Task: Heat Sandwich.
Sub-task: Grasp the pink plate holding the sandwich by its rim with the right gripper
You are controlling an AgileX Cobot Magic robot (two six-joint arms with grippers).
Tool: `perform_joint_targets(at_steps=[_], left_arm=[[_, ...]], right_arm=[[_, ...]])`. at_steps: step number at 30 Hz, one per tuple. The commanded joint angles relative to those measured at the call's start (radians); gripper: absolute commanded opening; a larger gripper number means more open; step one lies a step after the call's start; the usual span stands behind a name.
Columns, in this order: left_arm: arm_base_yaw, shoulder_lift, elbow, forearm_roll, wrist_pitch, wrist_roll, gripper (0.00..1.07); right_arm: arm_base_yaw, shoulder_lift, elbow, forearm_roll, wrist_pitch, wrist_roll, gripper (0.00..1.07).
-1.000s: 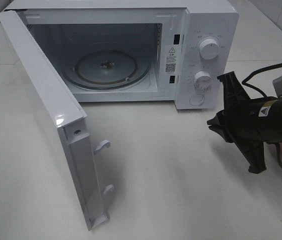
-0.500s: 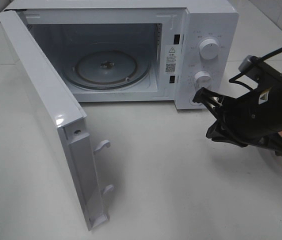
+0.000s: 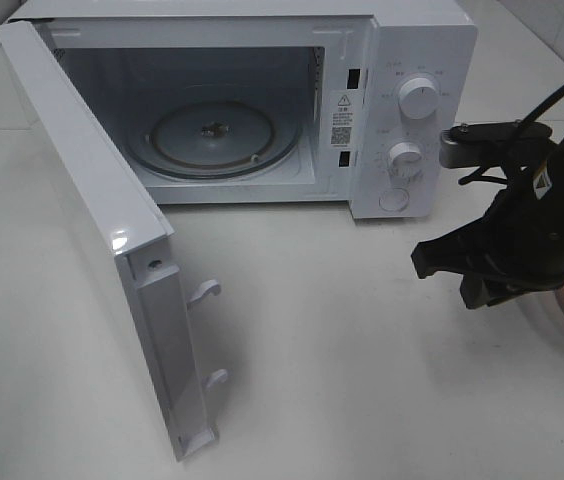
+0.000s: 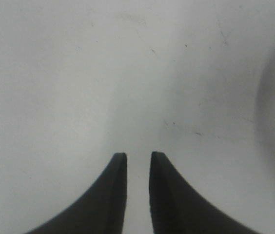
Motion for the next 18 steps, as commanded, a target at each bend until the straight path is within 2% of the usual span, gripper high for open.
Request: perform_joint_targets(at_steps=[1, 3, 4, 5, 6, 8, 9, 10, 13, 18], left_arm=[[0.002, -0.028, 0.003, -0.009, -0.007, 0.003, 1.01], [0.002, -0.028, 0.003, -0.009, -0.007, 0.003, 1.01], [0.002, -0.028, 0.003, -0.009, -0.007, 0.003, 1.01], [0.002, -0.028, 0.003, -0.009, -0.007, 0.003, 1.01], [0.002, -0.028, 0.003, -0.009, -0.007, 0.003, 1.01], [0.002, -0.028, 0.003, -0.009, -0.007, 0.003, 1.01], [0.002, -0.028, 0.003, -0.009, -0.007, 0.003, 1.01], [0.002, -0.028, 0.003, -0.009, -0.007, 0.003, 1.01], [0.002, -0.028, 0.003, -0.009, -0.007, 0.003, 1.01], [0.002, -0.028, 0.003, -0.009, -0.007, 0.003, 1.01]], right_arm=[[-0.006, -0.013, -0.021, -0.023, 0.065, -0.027, 0.26], [-0.006, -0.021, -0.037, -0.023, 0.095, -0.072, 0.33], [-0.007, -0.031, -0.052, -0.023, 0.119, -0.112, 0.43], [-0.007, -0.031, -0.052, -0.023, 0.119, -0.112, 0.43], [-0.009, -0.037, -0.058, -0.023, 0.131, -0.131, 0.48], [-0.027, -0.057, -0.067, -0.020, 0.140, -0.157, 0.60], [-0.051, -0.080, -0.067, -0.021, 0.138, -0.170, 0.73], [-0.051, -0.080, -0.067, -0.021, 0.138, -0.170, 0.73], [-0.109, -0.106, -0.067, -0.026, 0.151, -0.203, 0.93], [-0.185, -0.108, -0.067, -0.025, 0.181, -0.245, 0.96]])
